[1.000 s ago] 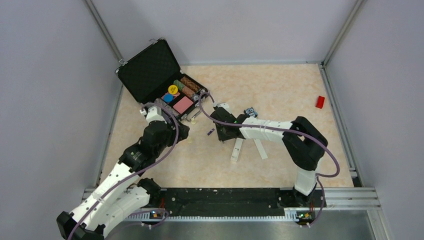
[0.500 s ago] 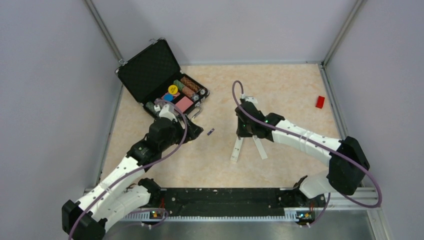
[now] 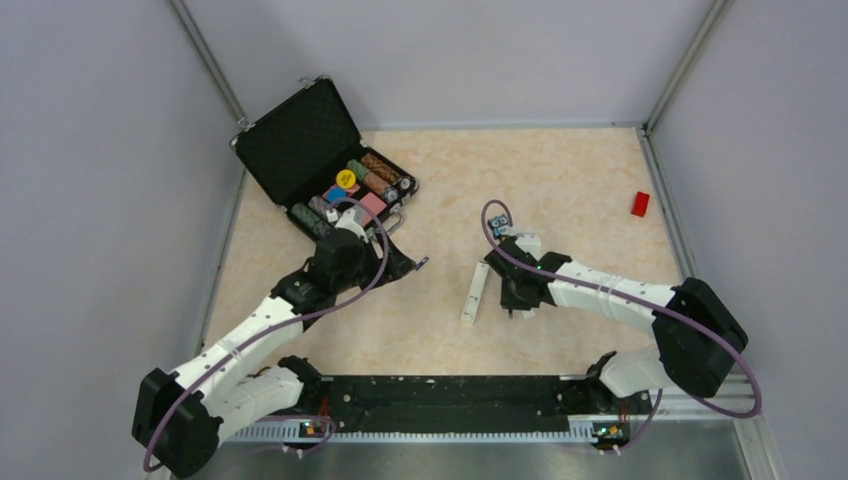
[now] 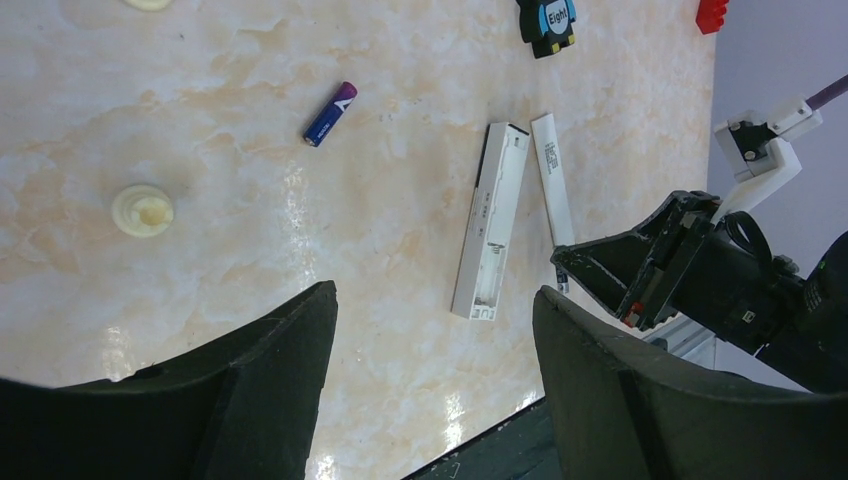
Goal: Load the batteries into the remote control
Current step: Place the battery at the center of the board, then pick up the remote control from the center of the board.
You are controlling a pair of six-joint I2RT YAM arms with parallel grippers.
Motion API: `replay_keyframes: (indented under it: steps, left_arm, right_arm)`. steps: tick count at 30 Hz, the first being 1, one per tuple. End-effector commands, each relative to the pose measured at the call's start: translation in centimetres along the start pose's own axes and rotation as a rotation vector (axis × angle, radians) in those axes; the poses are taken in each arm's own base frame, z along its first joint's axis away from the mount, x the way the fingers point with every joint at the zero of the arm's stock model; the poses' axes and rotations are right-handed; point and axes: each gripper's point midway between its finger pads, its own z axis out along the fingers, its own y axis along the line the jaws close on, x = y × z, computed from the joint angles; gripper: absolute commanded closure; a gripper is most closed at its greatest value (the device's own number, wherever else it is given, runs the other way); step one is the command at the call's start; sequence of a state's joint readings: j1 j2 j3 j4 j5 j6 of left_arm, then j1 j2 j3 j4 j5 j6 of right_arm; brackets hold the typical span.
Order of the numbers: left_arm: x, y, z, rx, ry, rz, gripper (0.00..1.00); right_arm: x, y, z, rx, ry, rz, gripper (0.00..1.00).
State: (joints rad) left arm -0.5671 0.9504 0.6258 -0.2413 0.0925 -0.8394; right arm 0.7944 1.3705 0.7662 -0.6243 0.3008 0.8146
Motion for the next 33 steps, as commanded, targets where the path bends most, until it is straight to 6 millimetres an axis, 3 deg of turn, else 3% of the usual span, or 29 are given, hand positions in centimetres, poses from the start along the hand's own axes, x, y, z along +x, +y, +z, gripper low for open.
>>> replay_keyframes:
  steps: [1, 9, 13, 19, 24, 26, 28, 33]
  left_arm:
    - [-1.5, -1.5, 0.1, 0.045, -0.041, 0.013, 0.24]
    - [-2.2, -1.2, -0.1, 0.010, -0.062, 0.015, 0.24]
    - [-2.9, -0.9, -0.2, -0.013, -0.101, 0.011, 0.24]
    - [-4.5, 0.7, -1.1, -0.111, -0.193, 0.021, 0.23]
    - [-4.9, 1.1, -2.1, -0.130, -0.213, 0.046, 0.21]
    - [-4.8, 1.1, -2.4, -0.118, -0.215, 0.052, 0.13]
    - [-4.5, 1.3, -2.5, -0.115, -0.211, 0.060, 0.02]
    - [-3.8, 1.9, -2.8, -0.116, -0.199, 0.073, 0.01]
  right_arm:
    - [-1.6, 0.9, 0.5, -0.011, -0.050, 0.038, 0.88]
    - [-2.4, 1.5, 0.3, -0.006, -0.054, 0.035, 0.76]
    - [-3.7, 1.7, -1.0, -0.009, -0.090, 0.042, 0.64]
    - [-6.3, 4.5, -2.8, -0.083, -0.135, 0.075, 0.42]
    - [-6.6, 7.0, -1.3, -0.095, -0.102, 0.095, 0.32]
    - [-6.4, 7.6, 0.1, -0.075, -0.080, 0.094, 0.30]
    - [-6.3, 8.1, 1.0, -0.062, -0.062, 0.094, 0.30]
    - [-5.9, 8.4, 2.8, -0.019, -0.038, 0.114, 0.33]
